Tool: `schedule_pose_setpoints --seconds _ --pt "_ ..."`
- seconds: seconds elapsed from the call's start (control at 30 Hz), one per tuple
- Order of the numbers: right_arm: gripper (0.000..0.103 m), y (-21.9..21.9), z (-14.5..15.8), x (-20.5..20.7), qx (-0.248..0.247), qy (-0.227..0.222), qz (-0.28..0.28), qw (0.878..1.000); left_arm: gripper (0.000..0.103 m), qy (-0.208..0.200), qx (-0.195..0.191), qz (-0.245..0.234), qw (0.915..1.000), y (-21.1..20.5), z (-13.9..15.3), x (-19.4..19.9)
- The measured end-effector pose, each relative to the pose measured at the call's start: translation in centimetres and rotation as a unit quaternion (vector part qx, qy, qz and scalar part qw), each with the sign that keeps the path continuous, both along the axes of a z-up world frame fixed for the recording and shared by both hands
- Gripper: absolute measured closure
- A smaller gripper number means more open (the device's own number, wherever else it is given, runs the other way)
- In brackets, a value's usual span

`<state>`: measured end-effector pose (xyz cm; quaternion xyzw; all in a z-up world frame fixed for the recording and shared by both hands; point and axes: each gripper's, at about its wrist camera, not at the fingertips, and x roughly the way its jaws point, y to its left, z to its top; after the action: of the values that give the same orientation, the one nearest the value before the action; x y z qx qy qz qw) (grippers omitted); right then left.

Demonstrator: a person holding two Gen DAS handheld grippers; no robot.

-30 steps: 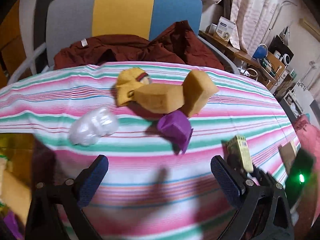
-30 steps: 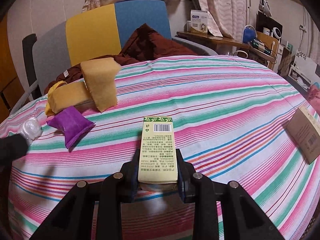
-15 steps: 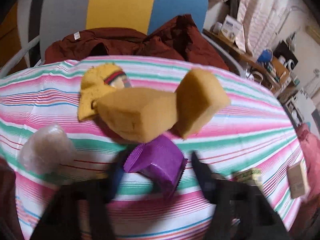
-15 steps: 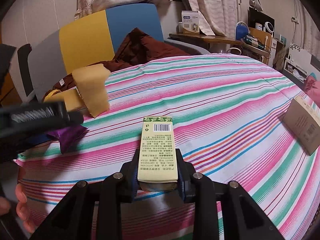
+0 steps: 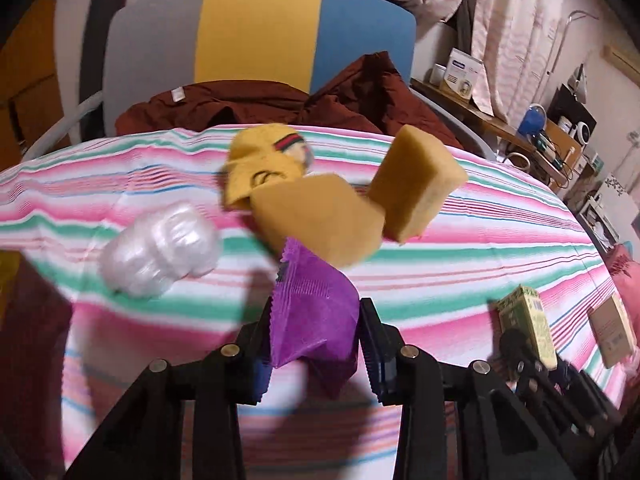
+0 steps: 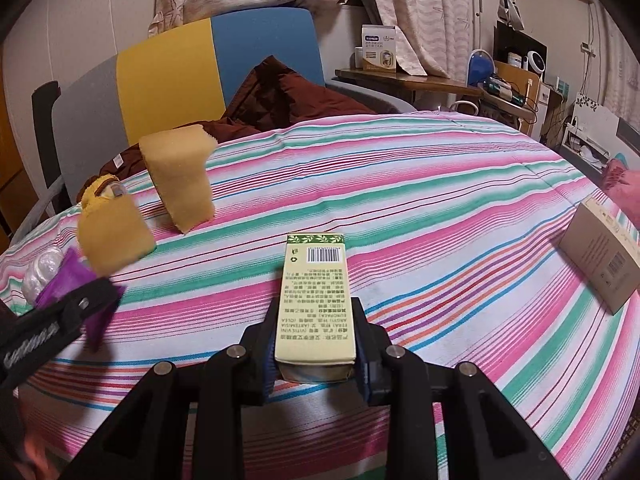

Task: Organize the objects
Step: 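Grasp the purple pouch with the left gripper while the right holds the green box, then carry the purple pouch into the gold tin and open the left gripper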

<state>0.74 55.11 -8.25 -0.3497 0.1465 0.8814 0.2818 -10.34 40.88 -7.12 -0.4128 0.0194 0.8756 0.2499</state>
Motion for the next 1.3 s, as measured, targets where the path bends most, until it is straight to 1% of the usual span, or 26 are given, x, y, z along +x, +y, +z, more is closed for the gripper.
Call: schedule_pose_setpoints --seconds 0.17,0.23,0.37,0.5,0.57,0.67,0.8,1.0,1.3 --pt "0.073 -0.1 0.0 -0.2 0.006 -0.005 -0.003 1.000 0.065 0.004 0.002 0.011 0.9999 -2.3 0.0 2.2" --pt "0.073 -0.2 0.0 -0.2 0.013 -0.009 -0.006 1.000 0.065 0.001 0.003 0.009 1.0000 -2.8 -0.1 2.9" --pt "0.073 -0.3 0.1 -0.3 0.022 -0.014 -0.011 1.000 0.065 0.011 -0.001 0.001 0.9999 -3.9 0.0 5.2" --pt "0.073 -0.7 0.3 -0.3 0.037 -0.015 -0.014 0.999 0.065 0.009 -0.001 0.006 0.9999 -5.2 0.2 6.5" --pt "0.073 -1.0 0.4 -0.3 0.048 -0.015 -0.012 0.999 0.065 0.004 0.005 0.007 1.0000 -6.1 0.2 7.3" --pt "0.073 -1.5 0.5 -0.5 0.064 -0.022 -0.007 0.998 0.065 0.003 0.012 -0.005 0.9999 -7.0 0.5 8.7" --pt "0.073 -1.8 0.7 -0.6 0.072 -0.024 -0.004 0.997 0.065 0.004 0.021 -0.016 0.9996 -7.9 1.0 10.1" --pt "0.073 -2.3 0.7 -0.6 0.087 -0.025 -0.003 0.996 0.065 -0.010 0.037 -0.026 0.9989 -9.5 1.5 11.9" --pt "0.073 -3.5 0.9 -1.1 0.118 -0.036 0.012 0.992 0.065 -0.009 0.061 -0.023 0.9979 -13.5 3.3 13.5"
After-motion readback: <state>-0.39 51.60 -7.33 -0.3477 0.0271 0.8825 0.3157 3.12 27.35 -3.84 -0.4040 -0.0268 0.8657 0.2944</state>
